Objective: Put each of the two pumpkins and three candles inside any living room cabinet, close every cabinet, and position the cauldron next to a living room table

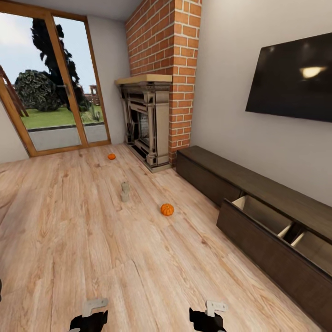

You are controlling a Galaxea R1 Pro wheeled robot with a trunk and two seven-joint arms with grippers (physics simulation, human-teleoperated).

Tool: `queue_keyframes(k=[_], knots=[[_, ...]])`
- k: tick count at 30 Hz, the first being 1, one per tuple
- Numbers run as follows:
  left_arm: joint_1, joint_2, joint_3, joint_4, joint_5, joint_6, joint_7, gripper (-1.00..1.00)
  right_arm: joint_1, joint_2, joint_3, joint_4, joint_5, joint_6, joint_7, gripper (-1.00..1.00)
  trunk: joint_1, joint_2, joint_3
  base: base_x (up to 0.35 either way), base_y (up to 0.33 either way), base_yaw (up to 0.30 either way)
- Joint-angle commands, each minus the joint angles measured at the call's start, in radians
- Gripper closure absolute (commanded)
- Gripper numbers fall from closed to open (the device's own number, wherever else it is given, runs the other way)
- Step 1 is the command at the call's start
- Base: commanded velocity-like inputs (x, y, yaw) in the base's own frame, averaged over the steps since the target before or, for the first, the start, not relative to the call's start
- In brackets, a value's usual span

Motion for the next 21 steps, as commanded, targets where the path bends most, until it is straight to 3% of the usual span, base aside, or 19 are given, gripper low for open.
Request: queue_keyframes(k=[1,13,18,21], knots=[[-0.001,0.002,-0.008,-0.002,0.007,0.001,0.009,-1.0,-0.001,0.0,0.009,0.001,-0.009,-0.003,-0.004,-1.0,0.004,-0.008,-0.004,0.0,0.0,0.0],[-0.001,0.002,-0.009,-0.002,0.007,0.004,0.007,-1.0,0.0,0.001,0.009,0.001,-0.009,-0.004,-0.006,-1.0,0.05,-0.092,-0.042,0.0,0.0,0.0],[-0.001,0.001,-0.032,-0.002,0.008,0.013,0.005,-1.0,0.0,0.002,0.009,0.001,-0.009,-0.003,-0.007,-1.0,0.069,-0.127,-0.057,0.0,0.0,0.0],[-0.001,-0.024,-0.048,-0.001,0.009,0.018,0.004,-1.0,0.0,0.002,0.009,0.001,-0.009,-0.003,-0.007,-1.0,0.08,-0.148,-0.067,0.0,0.0,0.0]])
